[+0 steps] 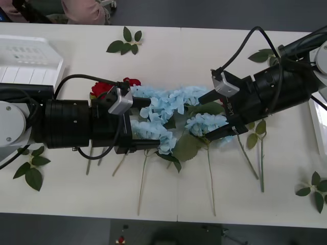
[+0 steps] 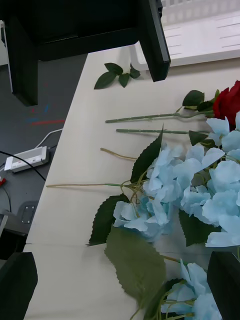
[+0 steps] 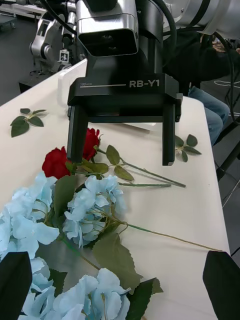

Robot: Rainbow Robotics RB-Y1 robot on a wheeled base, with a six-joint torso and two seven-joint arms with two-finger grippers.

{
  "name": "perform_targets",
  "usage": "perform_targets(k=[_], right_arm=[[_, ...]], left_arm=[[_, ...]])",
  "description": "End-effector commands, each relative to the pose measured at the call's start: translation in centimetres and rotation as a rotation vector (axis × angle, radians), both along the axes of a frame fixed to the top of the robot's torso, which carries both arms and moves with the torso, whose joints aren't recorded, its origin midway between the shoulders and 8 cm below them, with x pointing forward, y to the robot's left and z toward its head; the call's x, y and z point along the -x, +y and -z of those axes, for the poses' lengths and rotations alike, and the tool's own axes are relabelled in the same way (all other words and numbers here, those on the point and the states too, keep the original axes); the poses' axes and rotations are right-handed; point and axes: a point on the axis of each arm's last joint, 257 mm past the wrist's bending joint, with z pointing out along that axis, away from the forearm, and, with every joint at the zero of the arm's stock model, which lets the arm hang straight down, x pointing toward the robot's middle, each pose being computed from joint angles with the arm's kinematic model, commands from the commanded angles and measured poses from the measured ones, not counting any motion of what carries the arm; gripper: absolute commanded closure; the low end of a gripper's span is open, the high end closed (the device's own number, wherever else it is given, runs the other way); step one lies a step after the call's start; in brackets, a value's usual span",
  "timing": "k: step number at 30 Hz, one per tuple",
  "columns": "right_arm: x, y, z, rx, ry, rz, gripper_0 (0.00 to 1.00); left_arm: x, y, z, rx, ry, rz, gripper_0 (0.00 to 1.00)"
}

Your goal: Put the red flowers into the right box and the blue flowers into the left box

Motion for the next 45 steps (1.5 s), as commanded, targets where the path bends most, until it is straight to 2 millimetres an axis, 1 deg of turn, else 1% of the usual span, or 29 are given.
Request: perform_targets(k=[1,8,9,10,11,12,13,14,15,16,18,19,20,22,23,24,26,27,28,30,32,34,35,36,37,40,41,42,45], right_arm=[[1.3,0.2,2.6,0.011,0.042,-0.017,0.0],[1.3,0.2,2.6,0.011,0.042,-0.017,0.0],[1.0,-0.8,1.9,0.001,0.242,0.137,0.0],[0.7,-1.4,1.0,0.019,0.309,0.196,0.0],[0.7,-2.0,0.8,0.036,0.363,0.239,0.0],[0.4,-2.6,0.0,0.056,0.455,0.322,0.0],[0.2,-3.1,-0.9,0.074,0.541,0.403,0.0],[-0.2,-3.9,-2.1,0.075,0.634,0.506,0.0],[-0.6,-4.5,-2.7,0.079,0.707,0.593,0.0],[-1.0,-5.2,-3.4,0.086,0.784,0.697,0.0],[-1.8,-6.9,-4.2,0.104,0.864,0.872,0.0],[-2.5,-8.0,-4.4,0.114,0.884,0.979,0.0],[-3.0,-9.7,-4.4,0.128,0.887,1.09,0.0],[-4.0,-12.3,-3.9,0.164,0.824,1.223,0.0],[-4.6,-14.3,-3.4,0.203,0.758,1.304,0.0],[-4.9,-15.3,-3.0,0.222,0.728,1.336,0.0],[-6.0,-17.9,-1.9,0.273,0.656,1.43,0.0],[-6.2,-18.5,-1.6,0.281,0.646,1.449,0.0],[-6.9,-19.7,-1.1,0.289,0.628,1.494,0.0],[-7.8,-21.1,-0.6,0.289,0.615,1.541,0.0],[-8.7,-23.1,0.4,0.31,0.585,1.603,0.0],[-9.2,-24.5,1.5,0.343,0.551,1.641,0.0],[-9.4,-25.0,1.8,0.355,0.534,1.652,0.0],[-9.7,-25.6,2.5,0.384,0.494,1.666,0.0],[-9.9,-26.2,3.0,0.404,0.464,1.679,0.0],[-10.5,-27.1,4.5,0.449,0.399,1.698,0.0],[-10.5,-27.1,4.6,0.451,0.398,1.698,0.0],[-10.4,-27.6,5.2,0.468,0.394,1.701,0.0],[-10.1,-28.2,6.7,0.496,0.422,1.711,0.0]], left_arm=[[0.3,-0.2,-1.2,0.004,-0.038,0.013,0.0],[0.3,-0.2,-1.2,0.004,-0.038,0.013,0.0],[0.3,-0.2,-1.2,0.004,-0.038,0.013,0.0],[0.3,-0.2,-1.2,0.004,-0.038,0.013,0.0],[0.3,-0.2,-1.2,0.004,-0.038,0.013,0.0],[0.3,-0.2,-1.2,0.004,-0.038,0.013,0.0],[1.2,-0.7,0.7,0.025,0.028,0.011,0.0],[1.3,-0.8,0.5,0.031,0.029,0.014,0.0],[1.6,-1.3,-0.2,0.061,0.041,0.017,0.0],[1.6,-1.4,-1.2,0.111,0.073,0.009,0.0],[1.0,-1.2,-3.1,0.199,0.13,-0.025,0.0],[0.1,-0.7,-4.2,0.239,0.15,-0.059,0.0],[-0.7,0.1,-4.9,0.256,0.16,-0.09,0.0],[-1.8,1.3,-5.7,0.274,0.202,-0.135,0.0],[-2.4,2.3,-6.2,0.283,0.257,-0.167,0.0],[-2.7,2.9,-6.3,0.281,0.283,-0.18,0.0],[-4.2,5.1,-6.5,0.252,0.339,-0.24,0.0],[-4.6,5.7,-6.5,0.245,0.351,-0.258,0.0],[-5.4,7.1,-6.2,0.231,0.4,-0.299,0.0],[-6.0,8.9,-5.2,0.208,0.483,-0.343,0.0],[-7.2,12.2,-3.2,0.136,0.543,-0.41,0.0],[-8.1,14.9,-1.6,0.084,0.588,-0.468,0.0],[-8.3,15.7,-1.2,0.072,0.598,-0.484,0.0],[-8.9,17.1,-0.4,0.049,0.613,-0.517,0.0],[-9.5,18.1,-0.1,0.035,0.616,-0.542,0.0],[-11.2,21.8,1.8,-0.019,0.613,-0.65,0.0],[-11.3,22.0,1.9,-0.021,0.614,-0.658,0.0],[-11.9,23.1,2.5,-0.028,0.62,-0.698,0.0],[-13.5,24.3,4.0,-0.041,0.615,-0.763,0.0]])
